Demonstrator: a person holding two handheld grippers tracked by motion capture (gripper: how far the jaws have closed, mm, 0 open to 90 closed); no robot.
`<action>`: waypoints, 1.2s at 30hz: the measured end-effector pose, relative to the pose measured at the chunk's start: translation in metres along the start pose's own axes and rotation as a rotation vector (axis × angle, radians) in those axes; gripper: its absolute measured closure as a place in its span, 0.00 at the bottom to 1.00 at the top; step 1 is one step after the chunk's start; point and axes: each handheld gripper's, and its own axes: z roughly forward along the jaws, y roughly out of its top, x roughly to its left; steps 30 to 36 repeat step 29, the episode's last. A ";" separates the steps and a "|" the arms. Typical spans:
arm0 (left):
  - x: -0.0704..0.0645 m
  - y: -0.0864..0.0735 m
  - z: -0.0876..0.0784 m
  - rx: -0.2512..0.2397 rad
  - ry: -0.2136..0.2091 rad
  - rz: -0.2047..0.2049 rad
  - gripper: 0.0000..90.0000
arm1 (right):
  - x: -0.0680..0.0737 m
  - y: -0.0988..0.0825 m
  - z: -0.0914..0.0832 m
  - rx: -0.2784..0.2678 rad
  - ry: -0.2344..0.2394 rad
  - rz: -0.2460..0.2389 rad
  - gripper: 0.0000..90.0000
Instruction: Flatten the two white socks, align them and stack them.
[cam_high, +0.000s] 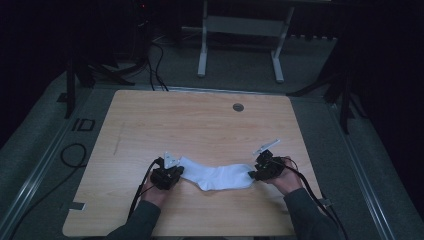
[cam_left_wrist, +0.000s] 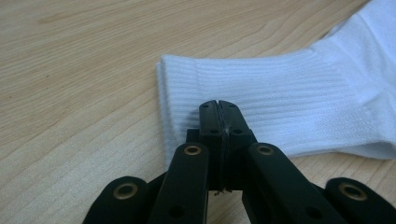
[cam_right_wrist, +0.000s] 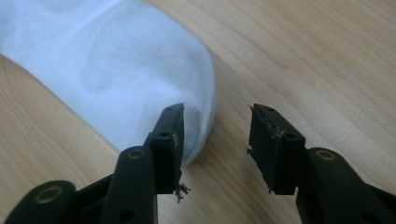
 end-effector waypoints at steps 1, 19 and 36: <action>0.001 0.000 0.000 -0.003 -0.007 -0.008 0.98 | 0.000 0.000 -0.001 -0.006 -0.001 0.003 0.59; 0.006 0.002 -0.007 -0.027 -0.033 -0.046 0.92 | 0.001 0.005 -0.016 -0.083 0.018 0.011 0.53; 0.010 0.005 -0.019 -0.065 -0.019 -0.053 0.91 | -0.001 0.005 -0.019 -0.103 0.009 0.017 0.53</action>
